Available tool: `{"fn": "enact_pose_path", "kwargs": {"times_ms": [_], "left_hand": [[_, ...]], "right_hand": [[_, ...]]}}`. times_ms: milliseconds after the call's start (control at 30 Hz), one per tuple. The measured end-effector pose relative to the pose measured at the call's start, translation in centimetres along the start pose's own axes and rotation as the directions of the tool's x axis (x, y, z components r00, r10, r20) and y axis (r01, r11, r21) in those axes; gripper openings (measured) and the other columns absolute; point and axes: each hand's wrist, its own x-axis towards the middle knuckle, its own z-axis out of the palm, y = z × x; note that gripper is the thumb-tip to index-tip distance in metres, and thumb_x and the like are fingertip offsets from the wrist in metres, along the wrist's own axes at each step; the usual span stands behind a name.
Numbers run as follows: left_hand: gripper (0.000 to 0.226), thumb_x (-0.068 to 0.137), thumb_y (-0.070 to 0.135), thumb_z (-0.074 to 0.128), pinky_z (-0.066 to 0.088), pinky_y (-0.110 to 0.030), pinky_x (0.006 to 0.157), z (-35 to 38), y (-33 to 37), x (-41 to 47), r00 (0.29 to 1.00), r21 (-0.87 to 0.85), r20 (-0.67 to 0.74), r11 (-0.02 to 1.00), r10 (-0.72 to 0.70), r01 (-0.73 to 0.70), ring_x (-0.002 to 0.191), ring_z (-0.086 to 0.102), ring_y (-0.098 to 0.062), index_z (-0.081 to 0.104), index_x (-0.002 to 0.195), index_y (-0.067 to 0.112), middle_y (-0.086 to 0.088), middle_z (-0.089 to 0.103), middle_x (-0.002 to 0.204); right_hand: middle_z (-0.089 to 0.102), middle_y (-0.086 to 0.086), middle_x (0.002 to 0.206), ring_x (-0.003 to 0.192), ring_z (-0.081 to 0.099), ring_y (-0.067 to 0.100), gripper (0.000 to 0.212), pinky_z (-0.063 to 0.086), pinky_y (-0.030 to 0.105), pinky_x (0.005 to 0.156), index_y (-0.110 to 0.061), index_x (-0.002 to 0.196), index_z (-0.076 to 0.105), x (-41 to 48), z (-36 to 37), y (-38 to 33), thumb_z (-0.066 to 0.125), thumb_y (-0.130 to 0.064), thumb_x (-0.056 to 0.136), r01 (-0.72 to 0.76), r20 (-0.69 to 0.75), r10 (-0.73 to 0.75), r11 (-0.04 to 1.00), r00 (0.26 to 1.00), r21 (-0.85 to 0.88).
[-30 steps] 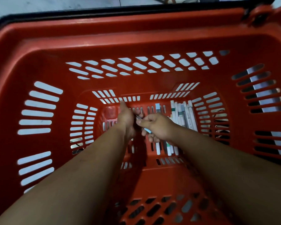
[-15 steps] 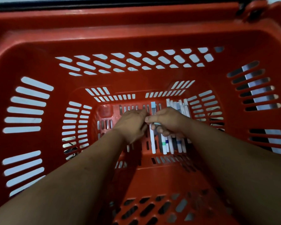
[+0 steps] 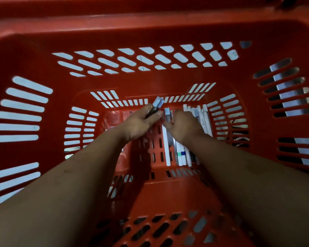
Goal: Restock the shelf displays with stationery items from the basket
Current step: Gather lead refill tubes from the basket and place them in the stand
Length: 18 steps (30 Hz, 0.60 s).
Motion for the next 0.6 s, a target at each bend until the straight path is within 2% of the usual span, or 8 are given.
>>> {"fn": "enact_pose_path", "kwargs": {"times_ms": [100,167,200,300,400,467,533,600], "left_hand": [[0.025,0.093,0.061,0.057,0.061,-0.044,0.071,0.3,-0.7,-0.3,0.995,-0.082,0.054,0.993,-0.081,0.086,0.081,0.072,-0.025,0.06,0.114,0.048,-0.01,0.073,0.1],[0.024,0.098,0.057,0.054,0.058,-0.043,0.073,0.3,-0.9,-0.6,0.996,-0.055,0.057,0.996,-0.068,0.072,0.075,0.069,-0.019,0.062,0.113,0.041,0.007,0.07,0.082],[0.022,0.101,0.052,0.053,0.058,-0.044,0.073,0.2,-1.0,-0.6,0.996,-0.066,0.058,0.995,-0.075,0.079,0.074,0.066,-0.017,0.063,0.114,0.037,0.008,0.067,0.08],[0.013,0.105,0.033,0.053,0.06,-0.039,0.065,0.2,-0.7,-0.9,0.967,-0.195,0.167,0.955,-0.192,0.224,0.069,0.059,-0.018,0.059,0.107,0.022,-0.005,0.056,0.08],[0.022,0.106,0.023,0.05,0.056,-0.044,0.07,-0.2,-0.3,-1.3,0.918,-0.286,0.294,0.892,-0.266,0.35,0.067,0.059,-0.021,0.062,0.092,0.012,-0.006,0.059,0.075],[0.033,0.107,0.023,0.046,0.056,-0.045,0.079,-0.7,-0.3,-1.4,0.885,-0.263,0.366,0.88,-0.288,0.395,0.076,0.065,-0.029,0.067,0.092,0.002,-0.013,0.069,0.081],[0.037,0.108,0.024,0.044,0.059,-0.043,0.085,-1.0,-0.4,-1.6,0.853,-0.225,0.419,0.875,-0.311,0.429,0.094,0.068,-0.037,0.062,0.11,-0.009,-0.021,0.075,0.1],[0.033,0.107,0.024,0.045,0.058,-0.045,0.095,-1.0,-0.5,-1.9,0.837,-0.232,0.449,0.864,-0.312,0.446,0.107,0.066,-0.041,0.058,0.118,-0.005,-0.027,0.071,0.116]], "right_hand": [[0.064,0.008,0.101,0.091,0.065,0.03,0.037,0.053,0.037,0.074,-0.012,0.103,0.058,-0.2,0.3,-0.6,0.062,-0.047,0.095,0.001,-0.028,-0.003,0.996,1.0,-0.089],[0.064,0.007,0.099,0.088,0.065,0.028,0.034,0.053,0.036,0.071,-0.012,0.104,0.059,-0.2,0.3,-0.9,0.064,-0.044,0.094,-0.007,-0.026,0.005,0.995,1.0,-0.099],[0.064,0.007,0.098,0.086,0.065,0.028,0.029,0.052,0.034,0.068,-0.013,0.102,0.058,-0.1,0.4,-1.0,0.065,-0.039,0.093,-0.021,-0.016,0.02,0.997,1.0,-0.073],[0.067,0.009,0.097,0.085,0.067,0.028,0.02,0.051,0.031,0.066,-0.014,0.091,0.054,0.6,0.4,-1.0,0.068,-0.028,0.09,-0.086,-0.003,0.086,0.996,0.996,0.023],[0.067,0.009,0.094,0.085,0.067,0.028,0.027,0.051,0.032,0.067,-0.015,0.089,0.053,1.0,0.4,-0.7,0.07,-0.036,0.09,-0.102,-0.012,0.103,0.994,0.995,0.047],[0.06,0.006,0.084,0.078,0.064,0.026,0.036,0.049,0.032,0.065,-0.015,0.087,0.052,0.8,0.6,-0.7,0.071,-0.046,0.09,-0.101,-0.018,0.101,0.995,0.995,0.029],[0.059,0.006,0.082,0.076,0.063,0.026,0.037,0.047,0.031,0.063,-0.015,0.087,0.052,0.7,0.9,-0.9,0.07,-0.046,0.091,-0.108,-0.036,0.108,0.994,0.993,0.003],[0.064,0.007,0.088,0.08,0.066,0.027,0.029,0.048,0.03,0.063,-0.015,0.09,0.053,0.9,1.0,-1.1,0.07,-0.039,0.093,-0.139,-0.047,0.14,0.99,0.989,0.017]]}}
